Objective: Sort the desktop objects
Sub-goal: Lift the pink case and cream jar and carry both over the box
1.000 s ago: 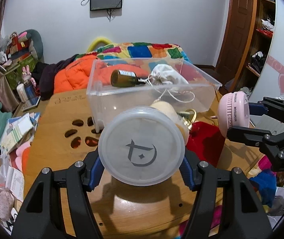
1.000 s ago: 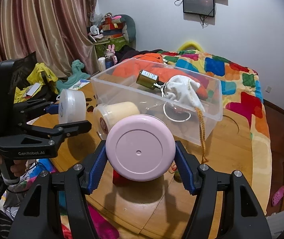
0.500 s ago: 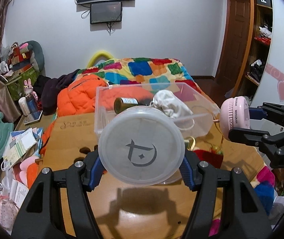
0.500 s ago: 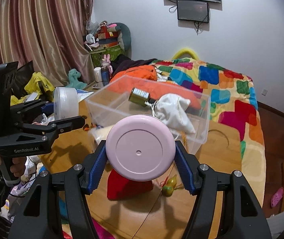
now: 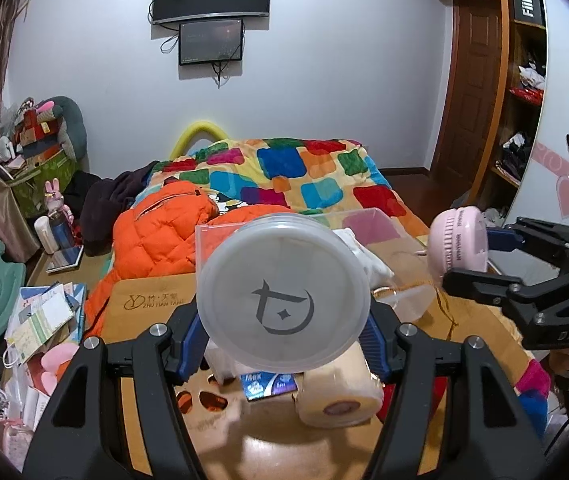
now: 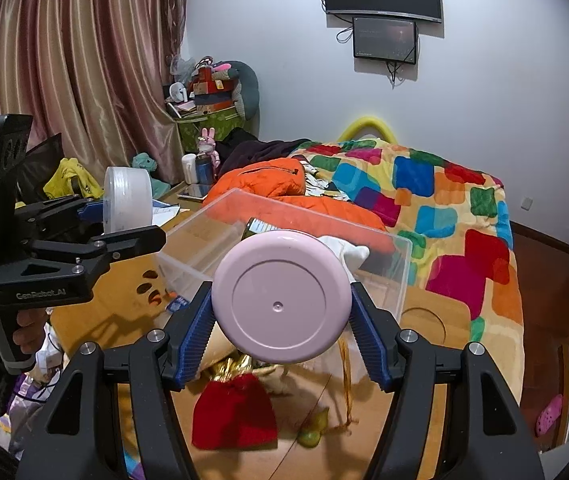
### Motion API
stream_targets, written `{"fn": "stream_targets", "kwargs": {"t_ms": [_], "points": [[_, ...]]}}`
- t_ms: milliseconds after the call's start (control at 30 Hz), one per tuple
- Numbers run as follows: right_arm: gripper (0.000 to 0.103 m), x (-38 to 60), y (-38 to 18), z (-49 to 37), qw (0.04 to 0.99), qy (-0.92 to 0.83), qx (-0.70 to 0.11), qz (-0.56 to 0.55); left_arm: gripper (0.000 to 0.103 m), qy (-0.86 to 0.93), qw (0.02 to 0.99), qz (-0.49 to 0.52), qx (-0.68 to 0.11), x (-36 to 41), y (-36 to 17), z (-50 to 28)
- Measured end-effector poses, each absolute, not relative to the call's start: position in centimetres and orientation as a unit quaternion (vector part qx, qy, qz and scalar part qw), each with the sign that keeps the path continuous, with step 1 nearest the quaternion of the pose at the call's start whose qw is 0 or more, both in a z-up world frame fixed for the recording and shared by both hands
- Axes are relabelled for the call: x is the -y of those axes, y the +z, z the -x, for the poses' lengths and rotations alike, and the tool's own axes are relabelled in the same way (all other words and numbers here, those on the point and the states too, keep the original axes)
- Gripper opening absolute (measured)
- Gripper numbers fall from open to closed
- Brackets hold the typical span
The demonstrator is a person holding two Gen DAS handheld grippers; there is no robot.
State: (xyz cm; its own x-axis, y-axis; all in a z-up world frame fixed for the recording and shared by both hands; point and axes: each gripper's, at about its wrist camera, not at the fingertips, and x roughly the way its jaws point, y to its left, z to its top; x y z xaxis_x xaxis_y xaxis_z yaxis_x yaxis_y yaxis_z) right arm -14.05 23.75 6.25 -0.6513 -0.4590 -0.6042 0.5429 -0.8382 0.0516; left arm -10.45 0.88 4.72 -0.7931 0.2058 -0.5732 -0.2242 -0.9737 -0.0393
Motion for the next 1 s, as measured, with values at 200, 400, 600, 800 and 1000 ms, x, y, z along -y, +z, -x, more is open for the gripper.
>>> {"fn": "stream_targets", "kwargs": {"t_ms": [200, 400, 600, 800, 1000], "points": [[0.061, -22.6, 5.6, 16.9, 0.284, -0.901, -0.066, -0.322, 0.064, 0.946, 0.107, 0.306, -0.018, -0.6, 4.3, 12.6], [0.061, -21.4, 4.7, 19.1, 0.293, -0.894, -0.068, -0.331, 0.064, 0.943, 0.104, 0.316, -0.021, -0.4, 3.5, 14.6], [0.061, -20.5, 3.6, 20.9, 0.302, -0.887, -0.072, -0.342, 0.064, 0.939, 0.103, 0.326, -0.035, -0.4, 2.6, 16.5], [0.061, -19.4, 1.9, 22.4, 0.308, -0.877, -0.082, -0.360, 0.064, 0.935, 0.102, 0.339, -0.039, -0.4, 1.5, 17.9], [0.061, -18.8, 0.5, 23.3, 0.313, -0.870, -0.086, -0.372, 0.064, 0.931, 0.107, 0.348, -0.039, -0.4, 0.4, 18.8]]}}
